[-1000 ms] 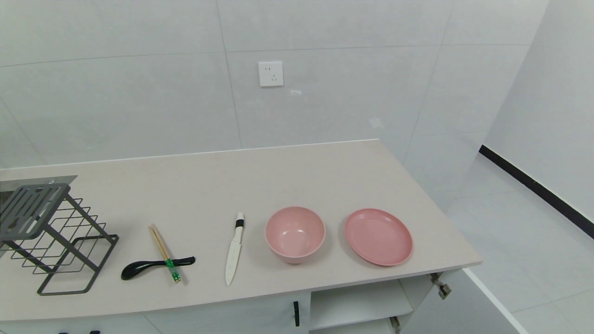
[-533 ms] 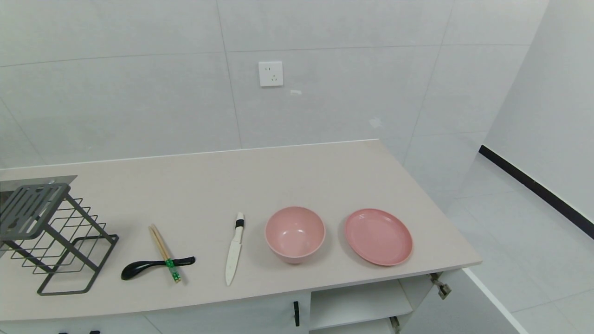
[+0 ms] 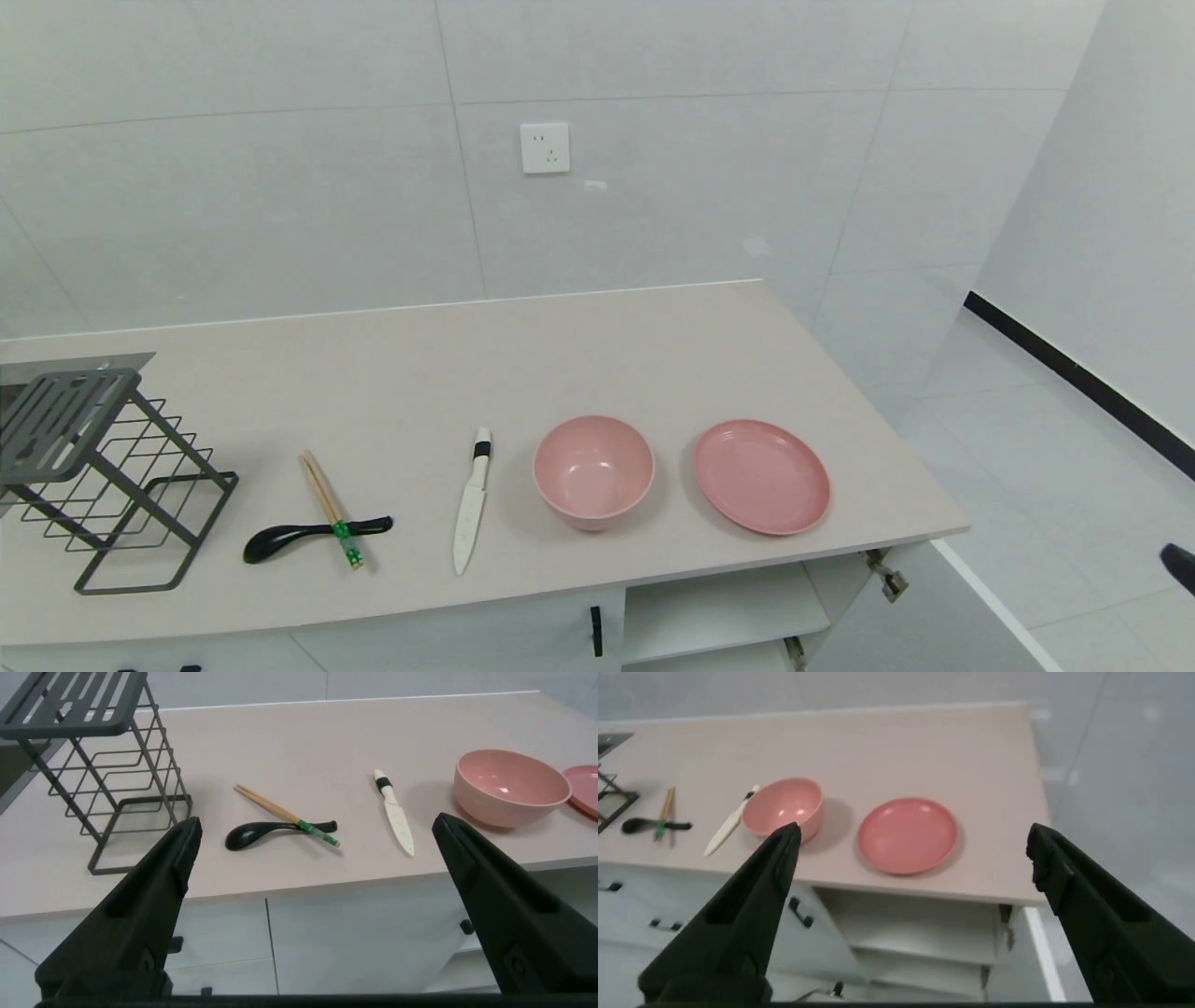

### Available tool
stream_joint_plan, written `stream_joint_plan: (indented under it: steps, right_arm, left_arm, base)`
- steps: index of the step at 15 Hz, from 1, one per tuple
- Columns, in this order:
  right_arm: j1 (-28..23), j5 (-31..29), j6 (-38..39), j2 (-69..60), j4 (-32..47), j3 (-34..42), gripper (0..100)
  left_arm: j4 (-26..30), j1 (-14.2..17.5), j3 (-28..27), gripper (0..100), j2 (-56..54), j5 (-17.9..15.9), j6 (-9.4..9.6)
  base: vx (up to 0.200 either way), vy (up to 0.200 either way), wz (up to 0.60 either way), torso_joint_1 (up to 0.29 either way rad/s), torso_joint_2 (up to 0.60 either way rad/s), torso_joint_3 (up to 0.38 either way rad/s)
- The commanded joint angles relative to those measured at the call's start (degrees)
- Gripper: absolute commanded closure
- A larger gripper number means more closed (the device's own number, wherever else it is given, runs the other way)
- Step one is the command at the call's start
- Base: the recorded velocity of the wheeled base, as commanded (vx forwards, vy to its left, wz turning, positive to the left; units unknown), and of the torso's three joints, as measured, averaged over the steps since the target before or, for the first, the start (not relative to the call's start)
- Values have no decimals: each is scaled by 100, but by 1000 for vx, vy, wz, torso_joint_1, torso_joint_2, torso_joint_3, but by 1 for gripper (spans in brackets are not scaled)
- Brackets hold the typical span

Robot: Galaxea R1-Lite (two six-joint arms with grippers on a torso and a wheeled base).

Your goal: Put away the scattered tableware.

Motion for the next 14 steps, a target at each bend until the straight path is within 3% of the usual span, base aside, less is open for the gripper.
stream_joint_plan:
  steps: [1, 4, 7, 10, 12, 13, 14]
  right_arm:
    - [454, 1, -32, 1289, -25, -56, 0]
    - [717, 1, -32, 1843, -34, -188, 0]
    - [928, -473, -287, 2933, -175, -592, 0]
    - [928, -640, -902, 3610, -1027, -548, 0]
    - [937, -658, -1157, 3768, -1036, -574, 0]
    - [937, -1018, -1570, 4366, -1177, -654, 0]
    - [946, -1018, -1561, 4752, -1449, -689, 0]
  left_arm:
    - [0, 0, 0, 0, 9, 0, 2]
    - [9, 0, 0, 0, 9, 0, 11]
    - [9, 0, 0, 0, 9, 0, 11]
    - [9, 0, 0, 0, 9, 0, 11]
    - [9, 0, 0, 0, 9, 0, 11]
    - [9, 0, 0, 0, 9, 0, 11]
    - [9, 0, 0, 0, 9, 0, 11]
  base:
    - [0, 0, 0, 0, 0, 0]
    - [0, 0, 0, 0, 0, 0]
    - [0, 0, 0, 0, 0, 0]
    - [0, 0, 0, 0, 0, 0]
    - [0, 0, 0, 0, 0, 0]
    - [0, 0, 0, 0, 0, 0]
    - [0, 0, 0, 0, 0, 0]
